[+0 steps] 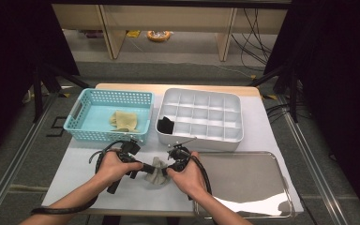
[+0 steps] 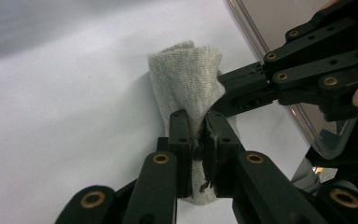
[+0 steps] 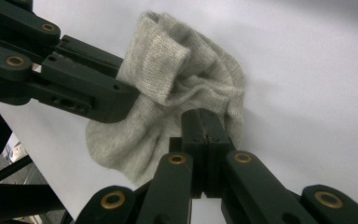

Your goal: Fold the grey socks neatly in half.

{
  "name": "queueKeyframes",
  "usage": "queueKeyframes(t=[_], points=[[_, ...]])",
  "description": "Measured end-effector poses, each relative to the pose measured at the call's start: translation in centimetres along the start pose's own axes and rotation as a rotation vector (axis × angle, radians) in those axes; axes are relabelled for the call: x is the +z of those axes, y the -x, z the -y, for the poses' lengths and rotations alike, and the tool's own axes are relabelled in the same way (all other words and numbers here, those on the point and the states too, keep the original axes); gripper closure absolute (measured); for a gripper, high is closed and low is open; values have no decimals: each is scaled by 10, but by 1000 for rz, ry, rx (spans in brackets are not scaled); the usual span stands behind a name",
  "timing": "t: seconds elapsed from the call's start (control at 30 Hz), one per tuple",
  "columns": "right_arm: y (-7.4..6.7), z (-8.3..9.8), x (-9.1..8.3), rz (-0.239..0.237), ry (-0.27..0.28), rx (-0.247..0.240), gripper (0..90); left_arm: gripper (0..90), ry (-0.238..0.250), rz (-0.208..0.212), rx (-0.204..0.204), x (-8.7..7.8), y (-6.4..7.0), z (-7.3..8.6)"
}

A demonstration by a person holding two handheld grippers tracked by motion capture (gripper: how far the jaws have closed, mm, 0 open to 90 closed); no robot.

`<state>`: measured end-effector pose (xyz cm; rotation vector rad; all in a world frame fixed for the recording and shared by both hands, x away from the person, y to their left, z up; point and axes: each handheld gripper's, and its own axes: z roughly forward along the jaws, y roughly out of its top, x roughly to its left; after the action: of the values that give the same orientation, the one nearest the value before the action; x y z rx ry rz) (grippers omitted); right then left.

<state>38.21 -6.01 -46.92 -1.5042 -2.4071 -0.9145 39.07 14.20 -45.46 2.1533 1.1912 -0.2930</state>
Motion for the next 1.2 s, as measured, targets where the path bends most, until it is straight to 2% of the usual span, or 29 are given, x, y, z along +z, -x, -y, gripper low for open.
queueKeyframes(t=[0.07,0.1,0.13,0.2,0.3,0.37,0.4,0.43,0.47,0.57,0.63,0.67,0.7,0.73,0.8,0.83,0.87,0.97,1.1,1.13,1.17,1.2], points=[[-2,0,1,4,-1,14,900,817,-1,-7,15,2,3,-1],[-2,0,1,-11,-7,17,900,816,-4,-19,23,3,5,-1],[-1,0,3,2,-1,13,900,815,1,-20,34,4,7,0],[-1,-1,2,-2,-2,11,900,814,-11,-26,46,6,9,-1],[3,-2,-3,-21,-12,43,870,813,-2,-38,61,8,11,-1],[6,-3,-9,-27,12,51,841,812,-4,-47,70,9,13,-2],[6,-4,-14,-31,17,63,829,811,-13,-56,96,9,13,-2],[7,-5,-18,-23,36,64,807,810,-16,-58,99,9,14,-2],[7,-7,-23,-21,59,86,784,810,-19,-55,108,10,14,-1],[6,-12,-31,-43,105,102,730,808,-19,-76,116,11,17,-1],[3,-15,-31,-36,113,97,696,805,-20,-77,131,12,19,-1],[3,-16,-29,-52,122,86,683,805,-16,-87,132,13,21,-1],[0,-16,-29,-37,114,98,675,804,-17,-91,139,14,22,-1],[1,-16,-27,-45,113,87,671,802,-22,-92,145,14,23,-1],[0,-16,-24,-30,108,93,679,798,-24,-92,158,16,25,-2],[0,-16,-22,-10,105,78,688,794,-20,-93,158,17,26,-2],[0,-16,-21,-4,94,93,703,790,-17,-98,162,18,28,-1],[4,-15,-19,0,85,79,784,775,-11,-108,184,19,31,-1],[8,-16,-18,8,77,77,813,741,12,-68,190,20,34,-1],[8,-16,-19,10,64,97,817,722,49,-48,157,22,36,0],[10,-15,-19,26,68,89,819,711,44,-39,172,18,36,0],[12,-15,-19,20,64,81,819,706,58,-30,157,17,37,0]])
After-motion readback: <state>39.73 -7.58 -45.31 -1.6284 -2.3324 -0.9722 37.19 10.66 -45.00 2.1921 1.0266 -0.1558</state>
